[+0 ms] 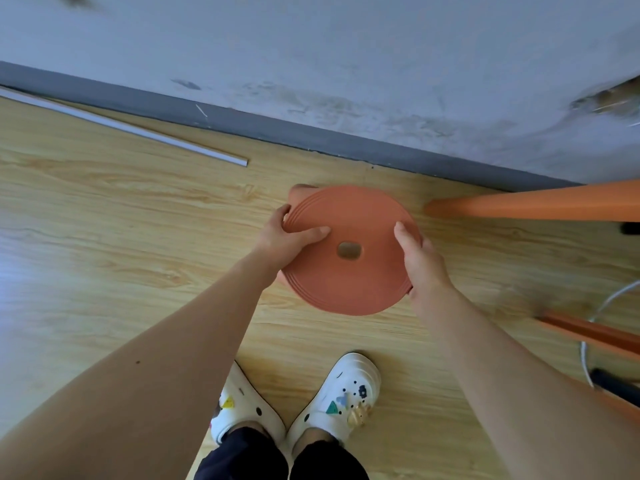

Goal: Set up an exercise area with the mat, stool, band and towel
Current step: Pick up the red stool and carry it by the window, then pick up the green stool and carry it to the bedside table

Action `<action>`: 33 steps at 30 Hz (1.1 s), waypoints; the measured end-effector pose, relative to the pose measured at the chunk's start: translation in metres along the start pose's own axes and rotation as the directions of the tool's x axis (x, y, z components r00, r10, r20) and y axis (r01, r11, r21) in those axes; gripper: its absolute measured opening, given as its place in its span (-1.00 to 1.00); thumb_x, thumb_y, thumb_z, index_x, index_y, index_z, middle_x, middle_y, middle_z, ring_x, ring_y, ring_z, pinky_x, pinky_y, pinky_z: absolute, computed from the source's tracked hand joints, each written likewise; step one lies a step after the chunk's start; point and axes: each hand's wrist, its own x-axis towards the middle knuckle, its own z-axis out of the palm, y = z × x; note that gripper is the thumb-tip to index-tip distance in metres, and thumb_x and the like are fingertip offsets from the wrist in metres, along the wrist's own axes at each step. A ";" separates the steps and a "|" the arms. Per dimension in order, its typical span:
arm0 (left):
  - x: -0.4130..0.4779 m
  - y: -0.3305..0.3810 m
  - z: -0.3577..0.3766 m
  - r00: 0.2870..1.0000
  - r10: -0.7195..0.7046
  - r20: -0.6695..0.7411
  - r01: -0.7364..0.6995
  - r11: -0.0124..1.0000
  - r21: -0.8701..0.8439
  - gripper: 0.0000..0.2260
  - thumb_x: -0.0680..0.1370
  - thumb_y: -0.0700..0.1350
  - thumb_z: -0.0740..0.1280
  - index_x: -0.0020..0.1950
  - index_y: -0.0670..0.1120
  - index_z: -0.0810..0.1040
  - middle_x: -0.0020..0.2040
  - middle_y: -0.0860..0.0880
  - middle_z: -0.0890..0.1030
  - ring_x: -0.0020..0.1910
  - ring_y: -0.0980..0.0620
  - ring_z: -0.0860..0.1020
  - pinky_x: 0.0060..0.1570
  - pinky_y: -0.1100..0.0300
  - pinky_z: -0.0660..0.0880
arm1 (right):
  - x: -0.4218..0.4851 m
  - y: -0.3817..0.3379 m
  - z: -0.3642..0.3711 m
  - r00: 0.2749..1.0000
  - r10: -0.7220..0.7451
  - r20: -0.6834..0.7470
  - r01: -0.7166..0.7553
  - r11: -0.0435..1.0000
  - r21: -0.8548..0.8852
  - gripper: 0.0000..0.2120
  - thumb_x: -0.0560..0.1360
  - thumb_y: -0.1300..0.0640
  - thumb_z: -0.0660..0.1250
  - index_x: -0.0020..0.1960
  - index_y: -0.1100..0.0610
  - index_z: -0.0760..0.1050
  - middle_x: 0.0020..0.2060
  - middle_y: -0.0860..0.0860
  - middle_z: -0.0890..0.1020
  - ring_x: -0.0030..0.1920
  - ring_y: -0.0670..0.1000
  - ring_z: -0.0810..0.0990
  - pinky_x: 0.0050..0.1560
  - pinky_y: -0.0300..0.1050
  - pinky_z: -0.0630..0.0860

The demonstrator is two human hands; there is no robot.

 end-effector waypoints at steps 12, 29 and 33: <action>-0.038 0.027 -0.011 0.979 0.160 -0.128 -0.116 0.947 0.298 -0.34 0.48 0.06 0.41 0.51 0.00 0.21 0.46 -0.06 0.30 0.32 -0.05 0.39 0.08 0.16 0.35 | -0.050 -0.039 0.008 0.959 -0.282 -0.035 0.223 0.825 -0.520 -0.47 0.50 -0.04 0.35 0.44 0.01 0.35 0.32 -0.01 0.50 0.31 0.07 0.48 0.29 0.00 0.43; -0.359 0.181 -0.173 0.747 0.604 -0.278 -0.417 0.751 0.512 -0.56 0.49 -0.08 0.38 0.36 -0.02 0.41 0.36 0.03 0.38 0.33 0.01 0.37 0.23 0.17 0.33 | -0.404 -0.226 0.052 0.571 -0.689 0.447 0.743 0.201 -0.638 -0.77 0.54 0.10 0.26 0.16 0.00 0.57 0.08 -0.08 0.64 0.15 -0.03 0.55 0.06 -0.04 0.52; -0.443 0.197 -0.226 0.695 0.621 -0.363 -0.414 0.758 0.504 -0.57 0.51 -0.05 0.36 0.37 0.02 0.39 0.38 0.08 0.36 0.32 0.07 0.37 0.11 0.27 0.29 | -0.495 -0.249 0.069 0.481 -0.713 0.510 0.793 0.106 -0.600 -0.78 0.54 0.10 0.27 0.14 0.00 0.58 0.05 -0.09 0.65 0.11 -0.04 0.55 0.02 -0.10 0.51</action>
